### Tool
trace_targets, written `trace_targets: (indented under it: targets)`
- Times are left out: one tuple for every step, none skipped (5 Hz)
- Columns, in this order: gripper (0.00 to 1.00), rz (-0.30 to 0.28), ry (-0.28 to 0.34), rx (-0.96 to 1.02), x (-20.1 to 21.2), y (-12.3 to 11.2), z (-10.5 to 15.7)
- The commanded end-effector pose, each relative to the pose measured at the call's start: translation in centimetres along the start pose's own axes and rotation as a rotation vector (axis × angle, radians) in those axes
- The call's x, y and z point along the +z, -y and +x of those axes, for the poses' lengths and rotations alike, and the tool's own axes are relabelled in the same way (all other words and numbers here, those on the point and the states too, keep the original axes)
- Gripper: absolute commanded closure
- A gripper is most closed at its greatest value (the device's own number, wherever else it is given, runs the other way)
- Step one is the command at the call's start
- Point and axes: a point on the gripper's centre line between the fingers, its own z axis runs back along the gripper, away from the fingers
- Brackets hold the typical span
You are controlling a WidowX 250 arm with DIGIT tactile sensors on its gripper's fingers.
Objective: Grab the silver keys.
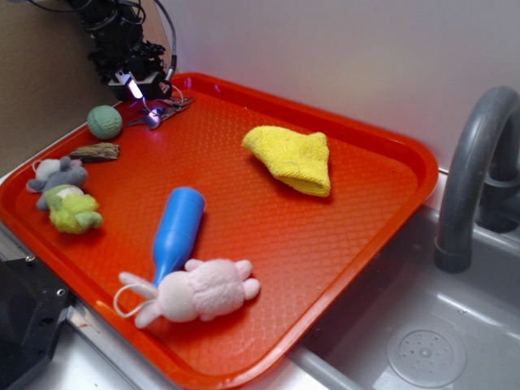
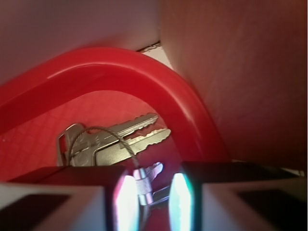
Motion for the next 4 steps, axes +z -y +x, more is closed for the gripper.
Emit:
trace_targets:
  targets:
    - [1.00,0.002,0.047,-0.047,0.2,1.0,0.6]
    - [1.00,0.006,0.047,-0.049,0.2,1.0,0.5]
    - [1.00,0.005,0.047,-0.049,0.2,0.9,0.4]
    - [1.00,-0.044,0.036,-0.100,2.6,2.3,-0.9]
